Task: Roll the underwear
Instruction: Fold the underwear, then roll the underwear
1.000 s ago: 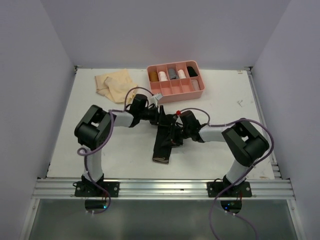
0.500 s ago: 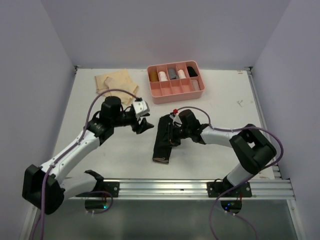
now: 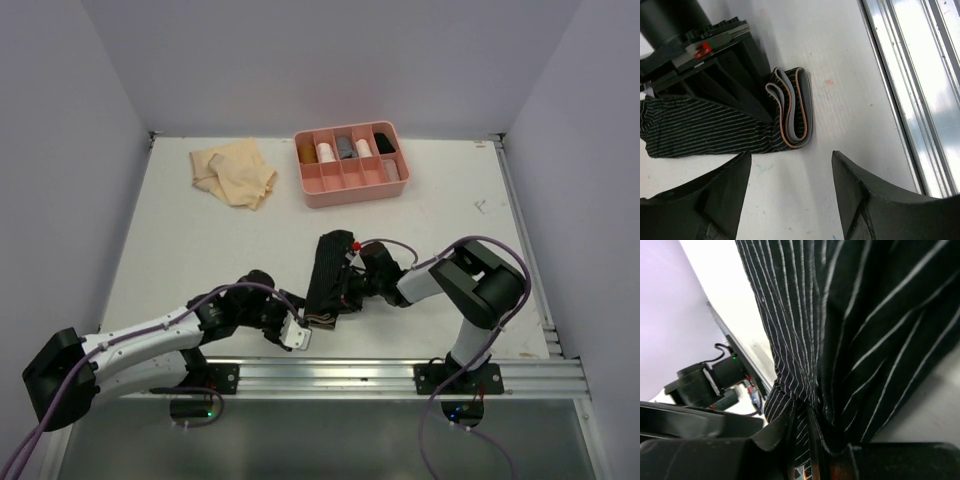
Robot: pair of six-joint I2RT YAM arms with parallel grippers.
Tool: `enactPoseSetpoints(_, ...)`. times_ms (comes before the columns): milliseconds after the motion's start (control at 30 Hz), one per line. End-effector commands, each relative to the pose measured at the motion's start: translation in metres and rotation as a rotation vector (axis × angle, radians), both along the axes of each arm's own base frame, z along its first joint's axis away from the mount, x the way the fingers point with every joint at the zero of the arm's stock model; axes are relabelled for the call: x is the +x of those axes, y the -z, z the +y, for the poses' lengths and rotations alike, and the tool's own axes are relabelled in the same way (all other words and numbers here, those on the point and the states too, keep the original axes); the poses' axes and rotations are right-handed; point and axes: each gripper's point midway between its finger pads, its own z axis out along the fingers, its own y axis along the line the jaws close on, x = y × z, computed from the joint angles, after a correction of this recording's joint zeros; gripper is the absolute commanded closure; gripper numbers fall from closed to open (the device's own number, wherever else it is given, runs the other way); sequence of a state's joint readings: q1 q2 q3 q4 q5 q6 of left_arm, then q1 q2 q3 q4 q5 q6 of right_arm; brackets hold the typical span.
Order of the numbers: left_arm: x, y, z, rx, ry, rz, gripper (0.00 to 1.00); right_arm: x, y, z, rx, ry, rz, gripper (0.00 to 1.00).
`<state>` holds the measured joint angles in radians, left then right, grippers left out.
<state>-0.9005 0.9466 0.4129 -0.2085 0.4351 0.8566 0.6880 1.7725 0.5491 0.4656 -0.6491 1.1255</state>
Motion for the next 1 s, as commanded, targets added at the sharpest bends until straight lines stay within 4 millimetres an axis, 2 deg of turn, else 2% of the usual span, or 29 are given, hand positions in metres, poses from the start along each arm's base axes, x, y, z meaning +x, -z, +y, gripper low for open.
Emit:
enactPoseSetpoints(0, 0.009, -0.004, -0.019, -0.038, 0.098, -0.179, 0.32, -0.004, 0.025, -0.008, -0.04, 0.051, 0.042, 0.81)
enactPoseSetpoints(133, 0.008, 0.006, -0.028, -0.033, 0.121, -0.208, 0.33, -0.007, 0.026, -0.007, -0.015, 0.062, 0.056, 0.82)
enactPoseSetpoints(267, 0.016, 0.016, -0.034, -0.023, 0.079, -0.222, 0.37, -0.009, 0.027, -0.007, -0.005, 0.056, 0.07, 0.82)
enactPoseSetpoints(367, 0.019, 0.026, -0.033, -0.002, 0.072, -0.223, 0.4, -0.01, 0.026, -0.006, 0.004, 0.049, 0.076, 0.82)
enactPoseSetpoints(467, 0.017, 0.034, -0.032, 0.011, 0.087, -0.227, 0.45, -0.008, 0.023, -0.004, 0.014, 0.045, 0.07, 0.82)
enactPoseSetpoints(567, 0.014, 0.039, -0.033, 0.036, 0.111, -0.208, 0.61, -0.005, 0.017, -0.001, 0.031, 0.041, 0.057, 0.81)
enactPoseSetpoints(667, 0.009, 0.047, -0.033, 0.086, 0.148, -0.16, 0.69, 0.003, 0.007, 0.001, 0.055, 0.04, 0.035, 0.79)
enactPoseSetpoints(700, 0.007, 0.048, -0.033, 0.103, 0.162, -0.143, 0.76, 0.008, 0.002, 0.003, 0.066, 0.042, 0.022, 0.77)
enactPoseSetpoints(767, 0.0, 0.054, -0.029, 0.165, 0.177, -0.071, 0.82, 0.016, -0.003, 0.0, 0.071, 0.051, 0.011, 0.69)
enactPoseSetpoints(800, -0.001, 0.055, -0.029, 0.181, 0.174, -0.051, 0.9, 0.024, -0.014, 0.002, 0.088, 0.05, -0.019, 0.65)
enactPoseSetpoints(833, -0.001, 0.056, -0.028, 0.197, 0.169, -0.035, 0.94, 0.028, -0.012, -0.007, 0.056, 0.051, -0.025, 0.58)
enactPoseSetpoints(867, -0.003, 0.056, -0.027, 0.221, 0.172, -0.008, 1.0, 0.031, -0.018, -0.013, 0.018, 0.055, -0.022, 0.52)
enactPoseSetpoints(900, -0.004, 0.056, -0.026, 0.232, 0.173, 0.005, 1.0, 0.046, -0.031, -0.012, 0.037, 0.052, -0.105, 0.52)
enactPoseSetpoints(933, -0.01, 0.057, -0.021, 0.249, 0.183, 0.036, 1.0, 0.047, -0.026, -0.028, -0.036, 0.034, -0.111, 0.5)
enactPoseSetpoints(967, -0.011, 0.053, -0.023, 0.247, 0.191, 0.047, 1.0, 0.062, -0.041, -0.029, -0.047, 0.032, -0.168, 0.49)
